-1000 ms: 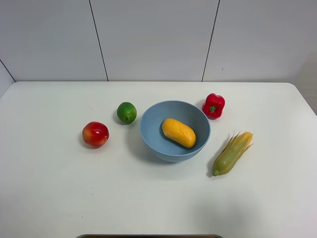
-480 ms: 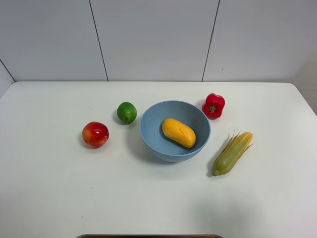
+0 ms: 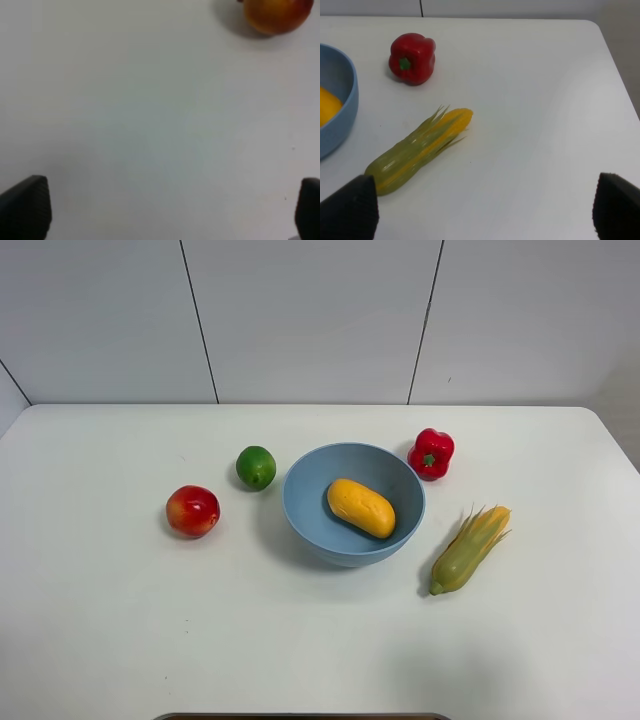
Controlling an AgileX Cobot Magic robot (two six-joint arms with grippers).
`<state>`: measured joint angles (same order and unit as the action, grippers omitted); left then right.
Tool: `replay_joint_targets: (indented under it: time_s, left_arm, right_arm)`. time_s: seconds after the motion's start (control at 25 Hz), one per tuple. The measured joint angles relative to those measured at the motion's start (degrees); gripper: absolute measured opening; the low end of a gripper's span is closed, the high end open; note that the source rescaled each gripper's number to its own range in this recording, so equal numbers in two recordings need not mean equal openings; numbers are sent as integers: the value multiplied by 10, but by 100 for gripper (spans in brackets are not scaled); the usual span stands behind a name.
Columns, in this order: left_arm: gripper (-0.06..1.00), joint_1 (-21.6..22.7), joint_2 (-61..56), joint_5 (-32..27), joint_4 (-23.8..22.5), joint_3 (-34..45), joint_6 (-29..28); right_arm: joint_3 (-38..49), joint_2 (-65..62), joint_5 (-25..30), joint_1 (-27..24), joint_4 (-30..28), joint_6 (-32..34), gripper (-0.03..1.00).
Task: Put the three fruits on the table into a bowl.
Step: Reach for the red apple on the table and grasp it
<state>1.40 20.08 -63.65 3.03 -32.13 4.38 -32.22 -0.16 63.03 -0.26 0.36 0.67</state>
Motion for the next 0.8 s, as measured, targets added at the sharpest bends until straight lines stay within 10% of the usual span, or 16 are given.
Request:
replay_joint_targets:
  time_s: [0.8]
  left_arm:
    - [100, -61, 638, 50, 72, -365, 60]
  right_arm:
    - [0, 0, 0, 0, 0, 0, 74]
